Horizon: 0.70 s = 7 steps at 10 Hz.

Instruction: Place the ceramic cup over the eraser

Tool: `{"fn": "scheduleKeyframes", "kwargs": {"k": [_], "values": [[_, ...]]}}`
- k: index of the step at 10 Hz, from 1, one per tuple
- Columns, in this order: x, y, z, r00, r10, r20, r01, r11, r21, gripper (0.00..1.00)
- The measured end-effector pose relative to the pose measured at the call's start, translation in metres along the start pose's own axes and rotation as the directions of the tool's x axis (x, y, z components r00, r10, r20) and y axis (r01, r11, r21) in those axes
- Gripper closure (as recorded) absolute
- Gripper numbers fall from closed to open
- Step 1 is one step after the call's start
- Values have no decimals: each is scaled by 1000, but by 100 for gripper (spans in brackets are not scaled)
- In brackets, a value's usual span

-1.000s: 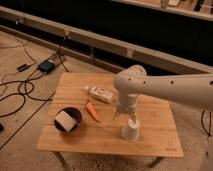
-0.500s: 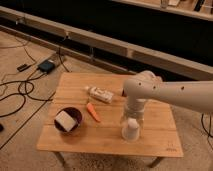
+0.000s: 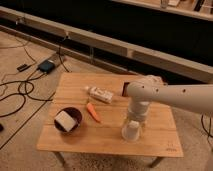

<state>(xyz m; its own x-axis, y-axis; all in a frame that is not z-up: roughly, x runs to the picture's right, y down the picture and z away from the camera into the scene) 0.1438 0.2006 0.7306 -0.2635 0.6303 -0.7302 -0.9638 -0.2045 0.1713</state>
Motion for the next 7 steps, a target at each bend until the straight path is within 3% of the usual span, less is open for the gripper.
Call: {"fn": "scheduleKeyframes", "kwargs": {"k": [1, 4, 7], "values": [[-4, -1, 5, 1000, 1, -4, -1, 1000, -2, 40], [-14, -4, 8, 1000, 7, -3, -7, 1000, -13, 70], [-26, 2, -11, 999, 7, 40, -5, 998, -57, 99]]}}
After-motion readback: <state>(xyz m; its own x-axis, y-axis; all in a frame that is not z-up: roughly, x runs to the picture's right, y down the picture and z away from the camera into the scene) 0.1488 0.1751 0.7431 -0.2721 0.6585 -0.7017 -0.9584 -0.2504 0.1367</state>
